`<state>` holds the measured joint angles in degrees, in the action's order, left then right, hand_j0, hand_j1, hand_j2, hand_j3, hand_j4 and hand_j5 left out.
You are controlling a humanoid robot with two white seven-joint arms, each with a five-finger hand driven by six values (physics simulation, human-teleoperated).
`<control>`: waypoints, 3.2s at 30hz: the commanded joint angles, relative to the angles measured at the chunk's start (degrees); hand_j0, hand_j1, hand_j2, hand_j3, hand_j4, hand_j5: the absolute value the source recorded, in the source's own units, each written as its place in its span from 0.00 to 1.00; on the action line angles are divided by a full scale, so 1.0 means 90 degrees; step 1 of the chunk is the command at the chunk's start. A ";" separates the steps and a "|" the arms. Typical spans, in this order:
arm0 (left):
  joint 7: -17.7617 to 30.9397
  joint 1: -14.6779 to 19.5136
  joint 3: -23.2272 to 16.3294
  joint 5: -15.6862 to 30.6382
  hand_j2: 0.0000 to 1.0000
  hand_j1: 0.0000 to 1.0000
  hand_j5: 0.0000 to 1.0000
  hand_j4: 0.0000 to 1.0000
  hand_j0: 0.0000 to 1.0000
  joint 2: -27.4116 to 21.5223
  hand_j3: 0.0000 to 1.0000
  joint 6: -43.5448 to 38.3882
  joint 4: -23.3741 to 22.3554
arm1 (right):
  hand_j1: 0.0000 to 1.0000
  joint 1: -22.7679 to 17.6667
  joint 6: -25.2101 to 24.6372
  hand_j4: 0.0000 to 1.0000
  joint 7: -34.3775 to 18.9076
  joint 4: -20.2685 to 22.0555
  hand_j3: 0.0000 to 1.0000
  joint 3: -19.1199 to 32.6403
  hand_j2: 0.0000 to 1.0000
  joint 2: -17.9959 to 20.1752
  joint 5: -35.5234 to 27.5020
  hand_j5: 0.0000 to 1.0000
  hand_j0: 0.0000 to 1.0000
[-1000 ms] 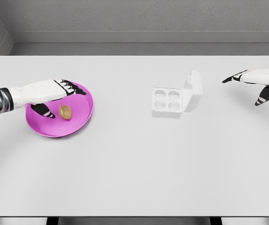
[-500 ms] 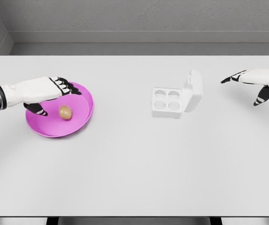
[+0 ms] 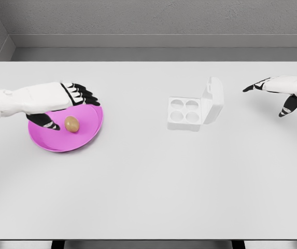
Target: Pack egg into the box and close the box lid
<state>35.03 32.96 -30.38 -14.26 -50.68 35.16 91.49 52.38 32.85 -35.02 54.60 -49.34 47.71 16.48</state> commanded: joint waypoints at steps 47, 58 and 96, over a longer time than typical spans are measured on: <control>-0.0003 0.0361 -0.0677 -0.0027 1.00 1.00 1.00 1.00 1.00 0.0592 1.00 -0.0017 -0.1806 | 1.00 0.0000 0.0002 1.00 0.0002 0.0037 1.00 0.0013 1.00 0.0011 -0.0024 1.00 1.00; -0.0003 0.0361 -0.0638 -0.0203 1.00 1.00 1.00 1.00 1.00 0.0719 1.00 -0.0017 -0.1825 | 1.00 0.0000 0.0002 1.00 0.0002 0.0037 1.00 0.0004 1.00 0.0011 -0.0024 1.00 1.00; -0.0003 0.0420 -0.0657 -0.0408 1.00 1.00 1.00 1.00 1.00 0.0953 1.00 -0.0017 -0.2333 | 1.00 0.0000 0.0002 1.00 0.0002 0.0037 1.00 0.0004 1.00 0.0011 -0.0024 1.00 1.00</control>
<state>35.02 36.74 -36.36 -18.23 -42.02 35.14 70.47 52.38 33.03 -35.02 54.93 -49.38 47.76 16.52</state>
